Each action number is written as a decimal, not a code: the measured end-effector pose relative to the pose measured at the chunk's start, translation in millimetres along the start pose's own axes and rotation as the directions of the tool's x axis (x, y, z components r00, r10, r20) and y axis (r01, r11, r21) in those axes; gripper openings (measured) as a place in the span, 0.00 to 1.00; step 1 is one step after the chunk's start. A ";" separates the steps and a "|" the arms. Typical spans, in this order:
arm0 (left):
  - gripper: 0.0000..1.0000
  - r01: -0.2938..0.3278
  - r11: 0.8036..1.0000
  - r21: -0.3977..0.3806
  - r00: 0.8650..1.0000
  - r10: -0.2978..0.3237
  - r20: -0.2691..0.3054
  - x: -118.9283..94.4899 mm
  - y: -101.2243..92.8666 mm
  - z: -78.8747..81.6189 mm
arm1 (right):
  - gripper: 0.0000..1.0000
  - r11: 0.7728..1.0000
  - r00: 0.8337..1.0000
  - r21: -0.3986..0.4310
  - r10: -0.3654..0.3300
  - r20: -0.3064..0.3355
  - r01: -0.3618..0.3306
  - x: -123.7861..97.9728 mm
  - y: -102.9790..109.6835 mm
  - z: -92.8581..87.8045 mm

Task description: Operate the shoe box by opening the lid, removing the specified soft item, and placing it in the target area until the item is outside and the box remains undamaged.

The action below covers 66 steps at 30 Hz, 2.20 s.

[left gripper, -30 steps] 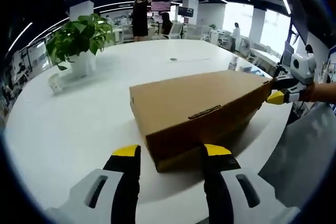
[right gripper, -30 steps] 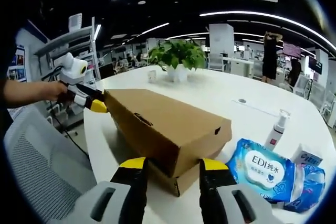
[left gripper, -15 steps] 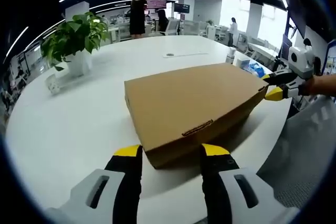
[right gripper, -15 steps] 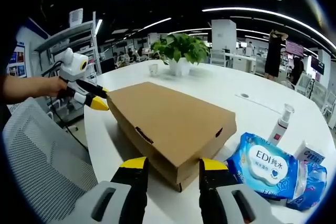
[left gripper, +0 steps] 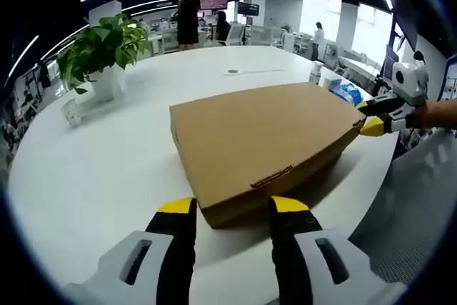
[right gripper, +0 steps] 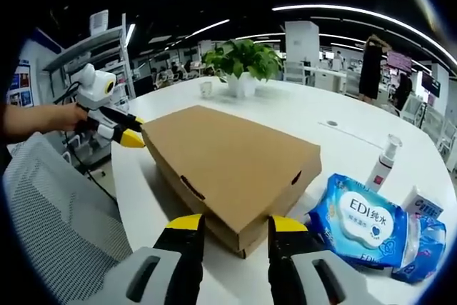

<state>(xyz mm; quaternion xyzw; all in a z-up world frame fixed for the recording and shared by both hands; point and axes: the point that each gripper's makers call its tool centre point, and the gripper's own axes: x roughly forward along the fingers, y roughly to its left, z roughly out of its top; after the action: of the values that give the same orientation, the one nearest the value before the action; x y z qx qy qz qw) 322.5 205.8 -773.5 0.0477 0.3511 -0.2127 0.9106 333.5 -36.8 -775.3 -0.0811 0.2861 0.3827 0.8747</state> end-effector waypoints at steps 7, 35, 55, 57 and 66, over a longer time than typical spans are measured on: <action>0.38 -0.003 1.000 -0.001 0.999 0.002 -0.034 8.2 1.8 -5.7 | 0.32 0.999 1.000 -0.040 -0.001 -0.022 0.000 5.1 -1.9 -4.0; 0.38 -0.012 1.000 -0.023 0.999 0.011 -0.042 45.3 18.4 27.1 | 0.32 0.997 0.999 -0.076 -0.019 -0.048 0.015 34.2 -47.8 18.1; 0.38 0.011 1.000 -0.027 0.999 -0.012 -0.049 61.7 26.0 42.6 | 0.33 0.996 0.997 -0.085 -0.031 -0.064 0.025 46.6 -69.0 27.3; 0.38 0.011 1.000 -0.028 0.999 -0.012 -0.040 60.4 25.7 42.3 | 0.32 0.997 0.997 -0.075 -0.032 -0.067 0.027 45.8 -69.0 26.2; 0.47 -0.003 1.000 -0.031 1.000 0.003 0.003 44.3 27.4 44.2 | 0.37 0.993 0.997 -0.100 -0.063 -0.052 0.057 23.8 -69.3 19.8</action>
<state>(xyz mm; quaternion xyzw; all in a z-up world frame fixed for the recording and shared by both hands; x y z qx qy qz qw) 390.8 204.5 -771.3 0.0335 0.3530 -0.2060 0.9121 404.8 -62.9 -777.7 -0.1430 0.2882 0.3675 0.8726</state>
